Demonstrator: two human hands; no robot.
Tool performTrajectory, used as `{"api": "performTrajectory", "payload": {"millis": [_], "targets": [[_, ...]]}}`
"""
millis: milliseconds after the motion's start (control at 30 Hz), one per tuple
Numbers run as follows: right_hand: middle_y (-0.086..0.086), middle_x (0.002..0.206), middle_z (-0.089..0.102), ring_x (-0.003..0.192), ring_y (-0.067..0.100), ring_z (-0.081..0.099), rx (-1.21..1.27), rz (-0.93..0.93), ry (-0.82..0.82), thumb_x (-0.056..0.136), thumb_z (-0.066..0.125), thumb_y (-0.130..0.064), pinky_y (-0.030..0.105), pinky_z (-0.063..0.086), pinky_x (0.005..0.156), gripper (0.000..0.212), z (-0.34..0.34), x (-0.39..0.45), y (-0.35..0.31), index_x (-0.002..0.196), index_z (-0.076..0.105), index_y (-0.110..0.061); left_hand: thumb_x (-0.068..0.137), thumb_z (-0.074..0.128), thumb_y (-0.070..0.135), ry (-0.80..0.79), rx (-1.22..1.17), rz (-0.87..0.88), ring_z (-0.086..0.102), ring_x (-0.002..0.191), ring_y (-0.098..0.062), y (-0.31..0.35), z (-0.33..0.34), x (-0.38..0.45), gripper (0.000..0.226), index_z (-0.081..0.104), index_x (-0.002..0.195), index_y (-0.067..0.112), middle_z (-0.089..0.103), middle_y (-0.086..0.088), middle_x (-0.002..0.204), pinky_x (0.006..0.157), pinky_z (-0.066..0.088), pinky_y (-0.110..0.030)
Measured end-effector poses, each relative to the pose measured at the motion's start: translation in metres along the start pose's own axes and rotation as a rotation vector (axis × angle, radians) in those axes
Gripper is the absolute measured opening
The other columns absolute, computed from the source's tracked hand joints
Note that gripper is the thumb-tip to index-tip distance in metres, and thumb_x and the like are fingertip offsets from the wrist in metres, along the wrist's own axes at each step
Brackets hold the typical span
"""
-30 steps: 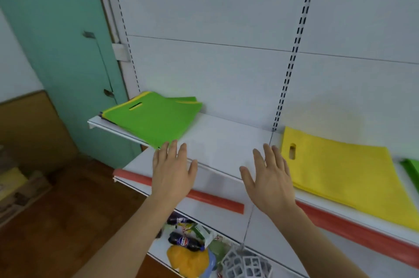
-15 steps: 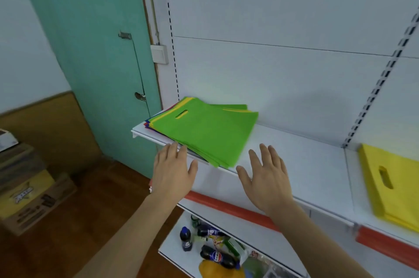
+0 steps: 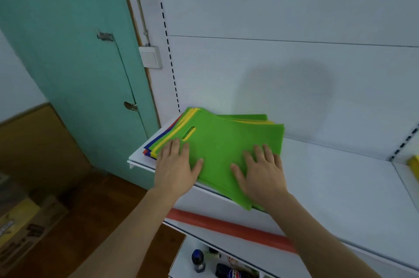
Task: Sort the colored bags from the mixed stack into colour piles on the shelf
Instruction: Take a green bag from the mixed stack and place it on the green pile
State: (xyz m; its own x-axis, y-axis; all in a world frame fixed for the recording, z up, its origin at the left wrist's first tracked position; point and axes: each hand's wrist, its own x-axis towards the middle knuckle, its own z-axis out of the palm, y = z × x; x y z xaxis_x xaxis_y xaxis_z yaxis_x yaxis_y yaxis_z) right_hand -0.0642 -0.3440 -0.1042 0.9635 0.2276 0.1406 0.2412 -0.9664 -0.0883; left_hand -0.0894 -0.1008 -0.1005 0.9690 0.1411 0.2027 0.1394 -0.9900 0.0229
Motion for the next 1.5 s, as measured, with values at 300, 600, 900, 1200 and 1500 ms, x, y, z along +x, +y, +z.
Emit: {"api": "performTrajectory", "payload": {"millis": [300,600,900,1200,1500], "targets": [[0.014,0.165,0.037,0.154,0.040,0.025,-0.050,0.367,0.018,0.095,0.025,-0.081,0.057,0.025,0.123,0.073,0.009,-0.007,-0.018,0.152,0.048,-0.041,0.101,0.005,0.072,-0.030,0.084,0.239,0.024,0.155,-0.036,-0.009,0.014,0.018,0.089,0.041,0.158,0.013,0.037,-0.020,0.164,0.127,0.013,-0.056],[0.017,0.127,0.056,0.117,0.040,0.052,0.133,0.686,0.197,0.092,0.067,-0.057,0.048,0.050,0.094,0.066,-0.011,-0.024,-0.031,0.139,0.054,-0.013,0.100,0.018,0.072,-0.024,0.012,0.308,0.029,0.150,-0.046,-0.009,0.007,0.017,0.079,0.054,0.147,0.019,0.051,-0.010,0.155,0.124,0.011,-0.065],[0.015,0.101,0.073,0.085,0.038,0.060,0.350,0.711,0.303,0.096,0.058,-0.013,0.041,0.045,0.072,0.027,-0.013,-0.026,-0.004,0.120,0.066,-0.009,0.109,0.028,0.053,-0.074,-0.088,0.362,0.035,0.147,-0.041,0.004,0.003,0.010,0.061,0.031,0.158,0.018,0.034,-0.013,0.163,0.121,0.025,-0.061],[0.003,0.074,0.064,0.070,0.028,0.059,0.355,0.706,0.263,0.094,0.058,-0.019,0.039,0.052,0.063,0.010,-0.019,-0.022,0.008,0.086,0.062,-0.015,0.106,0.054,0.020,-0.019,-0.318,0.445,0.022,0.156,-0.034,0.013,0.005,0.003,0.068,0.018,0.163,0.017,0.016,-0.014,0.170,0.125,0.032,-0.047],[0.011,0.081,0.067,0.074,0.036,0.054,0.384,0.672,0.504,0.092,0.051,-0.002,0.038,0.040,0.066,0.027,-0.019,-0.034,0.030,0.111,0.068,-0.014,0.095,0.007,0.085,-0.040,-0.200,0.298,0.038,0.147,-0.031,0.006,0.006,0.007,0.093,0.055,0.144,0.023,0.049,-0.009,0.155,0.119,0.033,-0.052]]}}
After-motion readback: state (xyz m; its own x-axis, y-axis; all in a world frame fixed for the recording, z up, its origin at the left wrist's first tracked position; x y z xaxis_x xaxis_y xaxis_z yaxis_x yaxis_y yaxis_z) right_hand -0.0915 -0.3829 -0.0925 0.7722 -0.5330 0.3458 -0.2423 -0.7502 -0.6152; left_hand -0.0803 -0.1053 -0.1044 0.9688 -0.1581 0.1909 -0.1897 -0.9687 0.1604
